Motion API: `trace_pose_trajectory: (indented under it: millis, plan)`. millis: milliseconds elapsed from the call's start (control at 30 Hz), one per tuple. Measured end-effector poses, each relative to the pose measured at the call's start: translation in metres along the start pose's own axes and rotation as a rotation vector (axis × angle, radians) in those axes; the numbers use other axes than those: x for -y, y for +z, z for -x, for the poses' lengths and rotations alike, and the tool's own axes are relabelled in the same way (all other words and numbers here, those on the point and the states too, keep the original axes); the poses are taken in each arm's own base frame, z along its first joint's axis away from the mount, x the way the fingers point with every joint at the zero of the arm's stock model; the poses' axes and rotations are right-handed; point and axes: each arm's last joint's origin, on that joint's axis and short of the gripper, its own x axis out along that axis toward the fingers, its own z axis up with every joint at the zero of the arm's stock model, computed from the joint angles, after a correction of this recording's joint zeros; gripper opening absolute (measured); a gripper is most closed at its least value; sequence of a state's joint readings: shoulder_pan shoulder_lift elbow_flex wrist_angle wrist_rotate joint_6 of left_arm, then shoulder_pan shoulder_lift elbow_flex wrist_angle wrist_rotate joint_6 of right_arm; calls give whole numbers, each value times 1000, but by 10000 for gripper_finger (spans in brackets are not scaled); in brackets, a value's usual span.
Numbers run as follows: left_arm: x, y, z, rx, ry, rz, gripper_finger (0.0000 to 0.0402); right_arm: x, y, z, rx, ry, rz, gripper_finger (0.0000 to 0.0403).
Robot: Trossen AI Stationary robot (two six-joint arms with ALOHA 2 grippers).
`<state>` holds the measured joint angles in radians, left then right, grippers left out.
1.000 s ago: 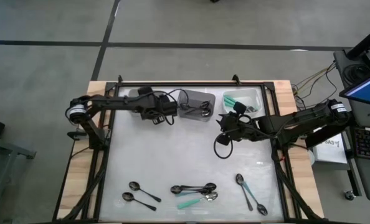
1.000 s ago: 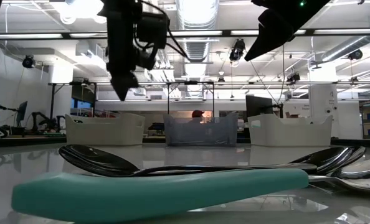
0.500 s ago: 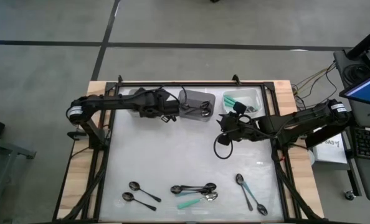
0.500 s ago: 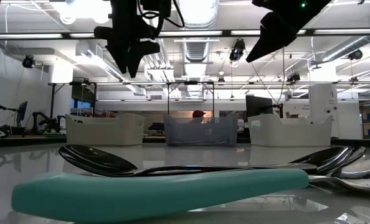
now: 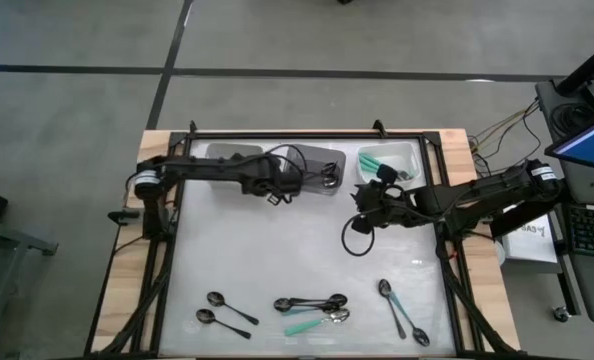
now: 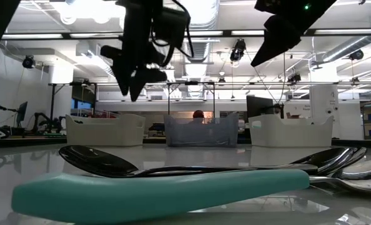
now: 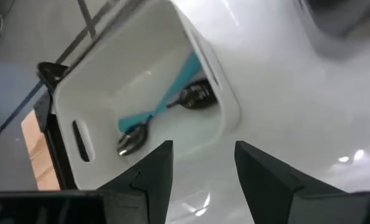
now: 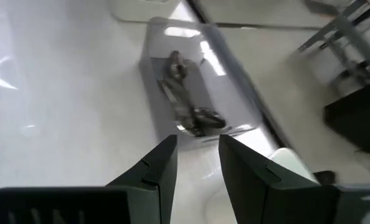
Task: Sort silverware by color (type)
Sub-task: Put the blue spoon into the gray bin
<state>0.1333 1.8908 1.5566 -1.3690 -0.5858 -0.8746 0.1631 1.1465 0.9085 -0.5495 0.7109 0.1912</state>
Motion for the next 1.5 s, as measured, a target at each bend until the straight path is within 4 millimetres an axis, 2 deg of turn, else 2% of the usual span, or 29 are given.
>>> trace_pose_trajectory:
  millis: [100,167,233,400,533,667,833,967,1267,1500]
  plan:
    - [13,-4,-5,-8,7,-90,155,-2,0,0,-16,76,-40,112]
    - [23,-8,3,16,-6,-187,155,-4,-1,0,-31,141,-53,112]
    - [33,-9,21,98,-16,-257,155,-5,-1,1,-42,185,-62,112]
    - [48,-12,87,357,-120,-369,155,-6,-4,1,-87,222,-111,112]
    - [65,-25,127,502,-286,-493,155,-8,-18,4,-277,342,-180,112]
    - [81,-43,150,556,-475,-578,155,-15,-36,12,-522,502,-250,112]
    - [94,-65,164,581,-586,-580,155,-35,-58,28,-771,678,-299,111]
    - [99,-79,173,599,-627,-573,155,-49,-70,43,-870,650,-381,111]
    - [99,-92,177,594,-619,-622,155,-74,-88,77,-955,577,-544,112]
    - [98,-95,175,577,-593,-650,155,-111,-103,88,-987,561,-615,111]
